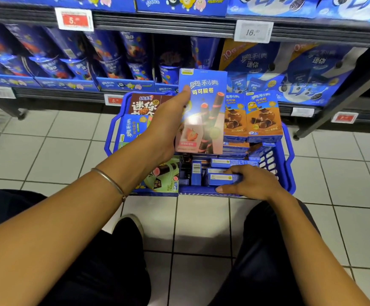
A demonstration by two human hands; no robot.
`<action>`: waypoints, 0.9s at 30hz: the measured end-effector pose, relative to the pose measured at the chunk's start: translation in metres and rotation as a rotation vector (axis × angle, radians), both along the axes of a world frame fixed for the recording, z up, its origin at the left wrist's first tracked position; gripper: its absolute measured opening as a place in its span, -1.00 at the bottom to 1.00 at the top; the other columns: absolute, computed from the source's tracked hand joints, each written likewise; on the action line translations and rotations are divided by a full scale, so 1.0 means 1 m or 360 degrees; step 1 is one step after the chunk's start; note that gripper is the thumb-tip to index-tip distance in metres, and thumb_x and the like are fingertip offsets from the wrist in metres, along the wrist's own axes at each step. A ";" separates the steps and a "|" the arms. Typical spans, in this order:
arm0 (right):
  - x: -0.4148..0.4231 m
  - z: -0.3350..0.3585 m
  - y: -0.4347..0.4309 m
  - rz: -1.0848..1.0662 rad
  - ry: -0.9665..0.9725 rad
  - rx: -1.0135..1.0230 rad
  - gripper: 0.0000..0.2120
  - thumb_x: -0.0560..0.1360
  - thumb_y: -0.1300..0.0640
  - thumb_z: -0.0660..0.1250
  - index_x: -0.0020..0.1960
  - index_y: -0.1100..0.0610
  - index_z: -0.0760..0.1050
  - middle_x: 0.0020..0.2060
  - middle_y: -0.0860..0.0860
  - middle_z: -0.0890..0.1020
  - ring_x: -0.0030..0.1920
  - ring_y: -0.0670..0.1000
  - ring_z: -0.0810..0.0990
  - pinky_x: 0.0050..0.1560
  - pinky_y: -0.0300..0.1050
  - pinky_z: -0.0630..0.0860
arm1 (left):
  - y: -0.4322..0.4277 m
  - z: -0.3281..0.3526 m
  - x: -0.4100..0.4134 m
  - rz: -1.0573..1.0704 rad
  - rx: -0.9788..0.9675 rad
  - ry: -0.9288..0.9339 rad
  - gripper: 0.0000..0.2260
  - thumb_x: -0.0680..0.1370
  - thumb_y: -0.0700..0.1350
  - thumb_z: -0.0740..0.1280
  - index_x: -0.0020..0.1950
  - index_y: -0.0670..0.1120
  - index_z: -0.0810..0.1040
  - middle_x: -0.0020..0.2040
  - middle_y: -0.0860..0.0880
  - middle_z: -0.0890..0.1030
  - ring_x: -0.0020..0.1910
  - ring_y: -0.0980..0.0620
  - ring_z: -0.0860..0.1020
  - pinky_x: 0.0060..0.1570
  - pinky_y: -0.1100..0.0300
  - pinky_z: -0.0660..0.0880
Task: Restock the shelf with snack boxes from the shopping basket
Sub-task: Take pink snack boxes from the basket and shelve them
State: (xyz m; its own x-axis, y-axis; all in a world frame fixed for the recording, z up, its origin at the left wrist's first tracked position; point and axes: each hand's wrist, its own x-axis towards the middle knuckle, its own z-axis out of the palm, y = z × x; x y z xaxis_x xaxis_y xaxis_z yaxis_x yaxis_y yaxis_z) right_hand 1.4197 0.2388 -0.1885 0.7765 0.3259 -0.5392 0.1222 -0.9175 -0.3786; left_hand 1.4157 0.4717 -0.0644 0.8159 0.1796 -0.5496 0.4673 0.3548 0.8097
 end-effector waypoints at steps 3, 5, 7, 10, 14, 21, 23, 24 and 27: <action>-0.003 0.002 -0.002 -0.0233 -0.0049 0.0324 -0.54 0.37 -0.42 0.43 0.12 -0.15 0.62 -0.08 -0.15 0.71 -0.06 -0.04 0.67 0.04 0.04 0.63 | 0.000 -0.003 0.000 -0.0011 0.0015 0.0007 -0.35 0.68 0.20 0.30 0.57 -0.25 0.32 0.53 -0.22 0.40 0.31 -0.18 0.63 -0.07 0.06 0.58; -0.005 0.009 -0.002 -0.0507 -0.0037 0.0808 -0.65 0.46 -0.29 0.44 0.05 -0.05 0.63 -0.25 -0.05 0.69 -0.25 0.01 0.67 -0.11 0.11 0.64 | 0.001 -0.005 0.000 -0.0017 0.0019 0.0022 -0.35 0.67 0.21 0.30 0.57 -0.23 0.35 0.49 -0.18 0.45 0.30 -0.18 0.63 -0.08 0.04 0.59; -0.003 0.023 0.000 -0.0777 -0.0103 0.1109 -0.64 0.49 -0.30 0.41 0.03 -0.02 0.62 -0.22 -0.05 0.72 -0.23 -0.05 0.71 -0.11 0.04 0.63 | 0.003 -0.005 0.000 -0.0015 0.0037 0.0027 -0.35 0.67 0.22 0.30 0.58 -0.20 0.35 0.54 -0.15 0.43 0.40 -0.19 0.56 -0.08 0.06 0.62; 0.005 0.046 0.001 -0.1111 -0.0019 0.1465 -0.55 0.47 -0.33 0.38 0.12 0.01 0.66 0.00 0.01 0.76 0.03 0.07 0.74 0.17 0.17 0.63 | 0.007 -0.007 0.002 -0.0047 0.0066 0.0017 -0.43 0.68 0.23 0.27 0.59 -0.08 0.42 0.54 -0.13 0.48 0.37 -0.20 0.59 0.29 -0.20 0.59; 0.012 0.076 0.004 -0.1379 0.0080 0.1900 -0.63 0.54 -0.21 0.37 0.18 0.02 0.66 0.09 0.03 0.74 0.03 0.04 0.73 0.12 0.02 0.62 | 0.010 -0.008 0.004 0.0012 0.0151 0.0025 -0.48 0.69 0.24 0.25 0.51 -0.06 0.50 0.46 -0.12 0.56 0.35 -0.19 0.60 0.35 -0.22 0.54; 0.013 0.097 0.018 -0.1396 0.0335 0.2198 -0.96 0.62 0.16 0.30 -0.01 0.10 0.49 -0.22 -0.05 0.67 -0.26 -0.10 0.68 -0.19 -0.15 0.64 | 0.002 -0.008 -0.002 -0.0065 0.0301 -0.0013 -0.44 0.71 0.29 0.11 0.44 -0.08 0.56 0.35 -0.10 0.65 0.34 -0.24 0.60 0.40 -0.24 0.50; 0.012 0.098 0.031 -0.1354 0.0337 0.2187 -0.87 0.64 0.17 0.29 -0.09 0.06 0.45 -0.18 -0.05 0.63 -0.32 -0.13 0.63 -0.32 -0.19 0.58 | -0.003 -0.005 -0.008 -0.0054 0.0213 -0.0045 -0.44 0.71 0.30 0.08 0.37 -0.06 0.63 0.26 -0.13 0.71 0.28 -0.26 0.65 0.36 -0.25 0.54; 0.011 0.098 0.038 -0.1336 0.0329 0.2191 -0.85 0.65 0.17 0.29 -0.09 0.04 0.41 -0.11 -0.04 0.62 -0.28 -0.13 0.64 -0.29 -0.18 0.57 | -0.005 -0.005 -0.011 -0.0029 0.0157 -0.0058 -0.44 0.71 0.31 0.06 0.32 -0.03 0.66 0.22 -0.10 0.73 0.23 -0.22 0.68 0.32 -0.23 0.57; 0.008 0.094 0.057 -0.1326 0.0152 0.2107 -0.76 0.64 0.11 0.33 -0.15 0.01 0.33 -0.18 -0.05 0.63 -0.27 -0.14 0.63 -0.29 -0.16 0.55 | -0.007 -0.009 -0.013 0.0022 -0.0017 -0.0082 -0.43 0.69 0.36 0.01 0.07 0.05 0.71 -0.04 0.03 0.79 -0.08 0.00 0.76 0.00 -0.05 0.72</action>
State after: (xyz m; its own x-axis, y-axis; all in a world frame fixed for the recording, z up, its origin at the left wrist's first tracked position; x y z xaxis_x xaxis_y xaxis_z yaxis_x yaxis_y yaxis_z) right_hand 1.4277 0.2957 -0.0949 0.9534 0.1025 -0.2838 -0.3012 0.2664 -0.9156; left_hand 1.4023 0.4650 -0.0732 0.8408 0.1853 -0.5087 0.4199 0.3700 0.8287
